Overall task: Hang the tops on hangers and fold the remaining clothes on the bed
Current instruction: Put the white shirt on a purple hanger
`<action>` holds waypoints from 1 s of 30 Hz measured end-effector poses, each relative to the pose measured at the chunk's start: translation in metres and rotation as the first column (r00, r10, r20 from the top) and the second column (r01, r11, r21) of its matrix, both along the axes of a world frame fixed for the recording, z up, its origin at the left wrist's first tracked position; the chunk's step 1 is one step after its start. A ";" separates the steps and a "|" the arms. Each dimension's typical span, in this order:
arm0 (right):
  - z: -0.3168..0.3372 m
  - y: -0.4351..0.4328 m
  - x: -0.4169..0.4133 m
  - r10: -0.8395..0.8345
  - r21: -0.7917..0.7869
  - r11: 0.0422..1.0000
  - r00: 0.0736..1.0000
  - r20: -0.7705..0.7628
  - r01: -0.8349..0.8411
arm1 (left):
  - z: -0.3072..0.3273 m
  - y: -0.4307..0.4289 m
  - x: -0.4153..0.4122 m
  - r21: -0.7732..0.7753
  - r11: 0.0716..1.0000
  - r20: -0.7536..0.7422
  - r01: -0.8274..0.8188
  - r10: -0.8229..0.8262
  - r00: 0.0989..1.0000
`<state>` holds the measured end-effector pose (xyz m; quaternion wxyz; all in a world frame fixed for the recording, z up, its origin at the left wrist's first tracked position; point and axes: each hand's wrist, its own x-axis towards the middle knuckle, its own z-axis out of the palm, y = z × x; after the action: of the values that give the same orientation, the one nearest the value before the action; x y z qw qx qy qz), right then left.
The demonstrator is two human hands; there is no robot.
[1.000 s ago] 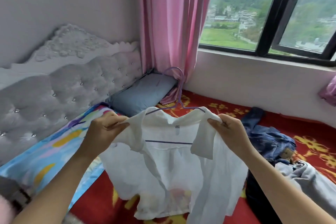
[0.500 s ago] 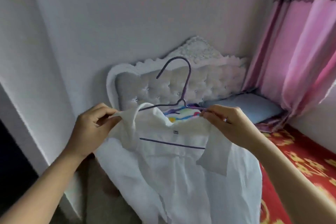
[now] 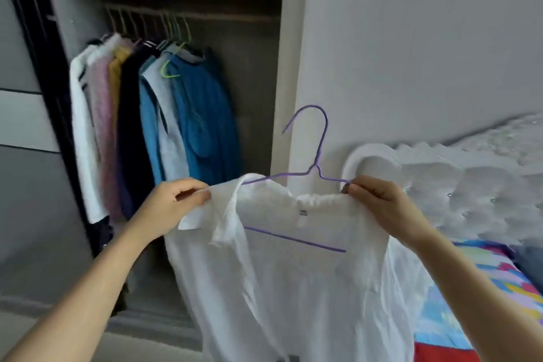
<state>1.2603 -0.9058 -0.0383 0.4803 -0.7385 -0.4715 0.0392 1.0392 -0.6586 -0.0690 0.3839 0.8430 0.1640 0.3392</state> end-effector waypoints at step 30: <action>0.092 0.312 0.016 0.076 0.313 0.944 0.857 -0.510 0.103 | -0.017 0.272 -0.030 0.355 0.807 0.176 -0.471 0.437 0.882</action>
<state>1.2767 -0.5942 0.0541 0.7054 -0.6136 -0.3205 0.1525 1.0092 -0.3864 -0.0862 0.1238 0.8227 0.2736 0.4827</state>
